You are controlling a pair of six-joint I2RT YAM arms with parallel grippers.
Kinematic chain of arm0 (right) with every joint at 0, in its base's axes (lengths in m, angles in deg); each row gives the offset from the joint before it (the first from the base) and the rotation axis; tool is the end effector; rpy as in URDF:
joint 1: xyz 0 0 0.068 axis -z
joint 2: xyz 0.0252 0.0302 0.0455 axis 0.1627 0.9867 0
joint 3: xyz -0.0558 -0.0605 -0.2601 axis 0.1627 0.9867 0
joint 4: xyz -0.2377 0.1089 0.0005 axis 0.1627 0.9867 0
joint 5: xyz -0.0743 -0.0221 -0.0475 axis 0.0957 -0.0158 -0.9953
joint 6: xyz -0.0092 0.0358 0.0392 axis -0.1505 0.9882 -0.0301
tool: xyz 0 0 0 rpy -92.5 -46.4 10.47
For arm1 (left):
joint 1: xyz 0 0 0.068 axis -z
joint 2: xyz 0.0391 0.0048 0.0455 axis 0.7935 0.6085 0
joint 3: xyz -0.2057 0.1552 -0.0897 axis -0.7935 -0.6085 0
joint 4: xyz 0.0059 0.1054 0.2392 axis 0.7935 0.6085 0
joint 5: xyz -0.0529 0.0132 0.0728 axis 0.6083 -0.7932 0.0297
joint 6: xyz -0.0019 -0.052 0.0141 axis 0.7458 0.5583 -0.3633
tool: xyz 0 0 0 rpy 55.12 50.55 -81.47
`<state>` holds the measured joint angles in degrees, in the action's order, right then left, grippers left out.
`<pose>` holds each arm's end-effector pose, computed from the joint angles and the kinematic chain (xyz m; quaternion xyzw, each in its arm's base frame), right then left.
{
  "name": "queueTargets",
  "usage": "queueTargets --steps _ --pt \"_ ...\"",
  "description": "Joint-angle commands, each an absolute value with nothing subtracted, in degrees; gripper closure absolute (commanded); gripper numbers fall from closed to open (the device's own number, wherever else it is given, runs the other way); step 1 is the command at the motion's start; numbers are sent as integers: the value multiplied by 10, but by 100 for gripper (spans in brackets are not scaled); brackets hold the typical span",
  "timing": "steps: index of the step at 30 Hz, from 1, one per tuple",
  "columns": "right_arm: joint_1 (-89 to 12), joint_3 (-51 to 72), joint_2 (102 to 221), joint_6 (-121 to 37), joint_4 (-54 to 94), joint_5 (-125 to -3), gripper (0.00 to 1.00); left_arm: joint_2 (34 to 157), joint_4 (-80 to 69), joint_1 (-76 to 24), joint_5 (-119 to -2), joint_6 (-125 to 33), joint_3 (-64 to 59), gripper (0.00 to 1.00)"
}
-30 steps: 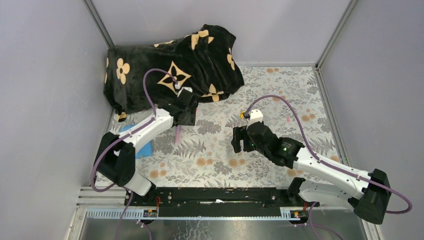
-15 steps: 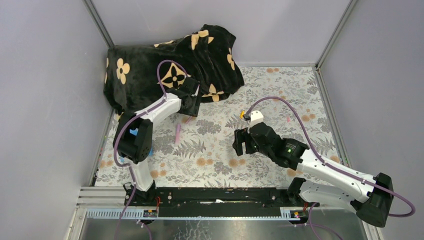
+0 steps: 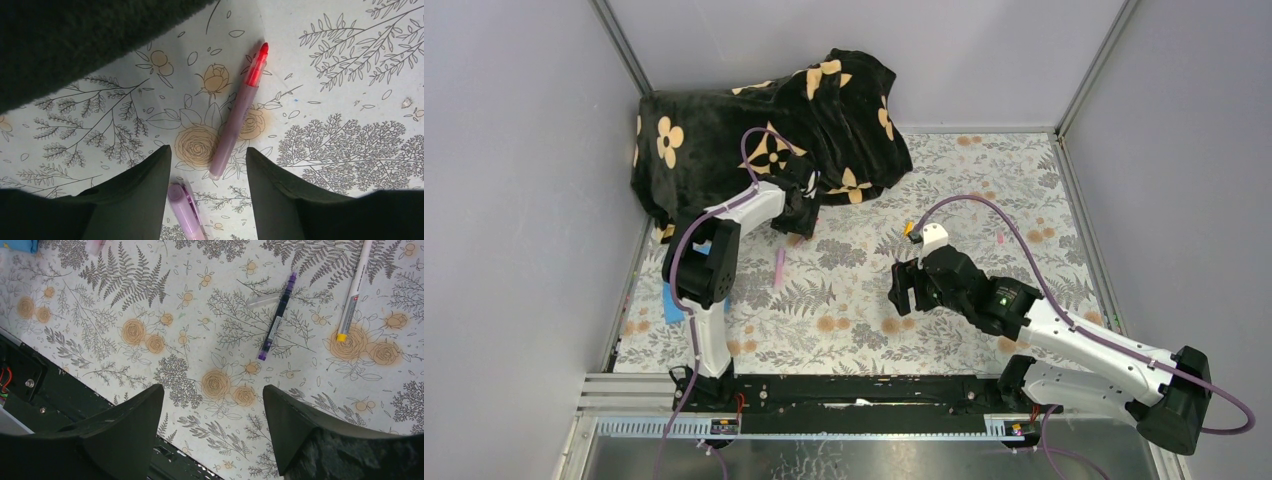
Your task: Insert the pens into the pen caps
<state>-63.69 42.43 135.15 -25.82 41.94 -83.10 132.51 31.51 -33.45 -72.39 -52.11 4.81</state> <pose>0.1286 0.1674 0.2792 -0.1927 0.8584 0.2250 0.4188 0.3805 -0.1291 0.1730 0.1079 0.9743 -0.0108 0.1972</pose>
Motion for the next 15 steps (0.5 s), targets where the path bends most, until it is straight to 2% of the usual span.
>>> queueTargets --steps 1,10,15 --pt "-639 404 1355 -270 416 -817 20 1333 299 -337 -708 -536 65 38" --pt "-639 401 1363 -273 413 -807 24 1347 297 -337 -672 -532 66 47" --pt "-639 398 1368 -276 411 -797 27 1359 297 -336 -662 -529 70 56"
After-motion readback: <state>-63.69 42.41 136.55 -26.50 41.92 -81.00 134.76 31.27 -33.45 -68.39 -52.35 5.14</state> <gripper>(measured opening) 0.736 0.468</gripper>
